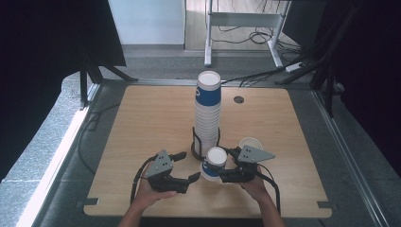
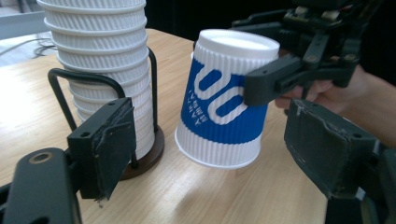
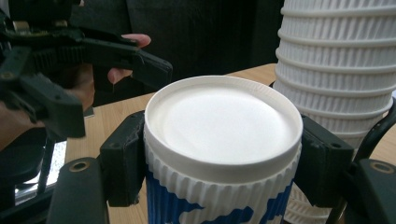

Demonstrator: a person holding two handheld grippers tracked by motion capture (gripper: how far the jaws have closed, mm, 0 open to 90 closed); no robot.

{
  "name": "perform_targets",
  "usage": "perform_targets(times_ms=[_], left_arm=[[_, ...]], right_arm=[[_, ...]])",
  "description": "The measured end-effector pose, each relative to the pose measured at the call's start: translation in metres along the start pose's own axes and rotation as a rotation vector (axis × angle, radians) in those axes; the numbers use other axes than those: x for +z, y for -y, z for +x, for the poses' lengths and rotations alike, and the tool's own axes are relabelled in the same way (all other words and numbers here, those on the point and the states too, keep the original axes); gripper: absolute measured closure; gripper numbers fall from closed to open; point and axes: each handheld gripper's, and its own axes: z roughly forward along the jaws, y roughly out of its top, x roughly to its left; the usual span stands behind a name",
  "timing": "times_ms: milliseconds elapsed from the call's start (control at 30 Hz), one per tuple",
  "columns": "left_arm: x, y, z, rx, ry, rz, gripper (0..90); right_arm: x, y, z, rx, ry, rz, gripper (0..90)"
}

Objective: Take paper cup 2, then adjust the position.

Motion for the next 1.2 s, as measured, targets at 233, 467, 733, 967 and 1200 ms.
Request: perform_targets(times_ms=[233, 467, 733, 967, 1200], left_arm=[[0.002, 0.0, -0.001, -0.017, 0.016, 0.001, 15.9], [0.011, 0.005, -0.003, -0.021, 0.007, 0.037, 13.0], [0.024, 0.009, -0.009, 0.002, 0.005, 0.079, 11.5], [0.033, 0.013, -0.015, 0.017, 0.003, 0.109, 11.5], [0.041, 0.017, -0.018, 0.022, -0.011, 0.133, 11.9]], right_arm=[[-0.006, -0.003, 0.0, 0.002, 0.011, -0.027, 28.3], [-0.005, -0.004, 0.002, 0.004, 0.005, -0.033, 28.3], [0.0, -0.004, 0.007, 0.002, -0.005, -0.035, 28.3], [0.005, -0.005, 0.015, -0.007, -0.024, -0.042, 28.3], [0.011, -0.005, 0.022, -0.009, -0.04, -0.045, 28.3]])
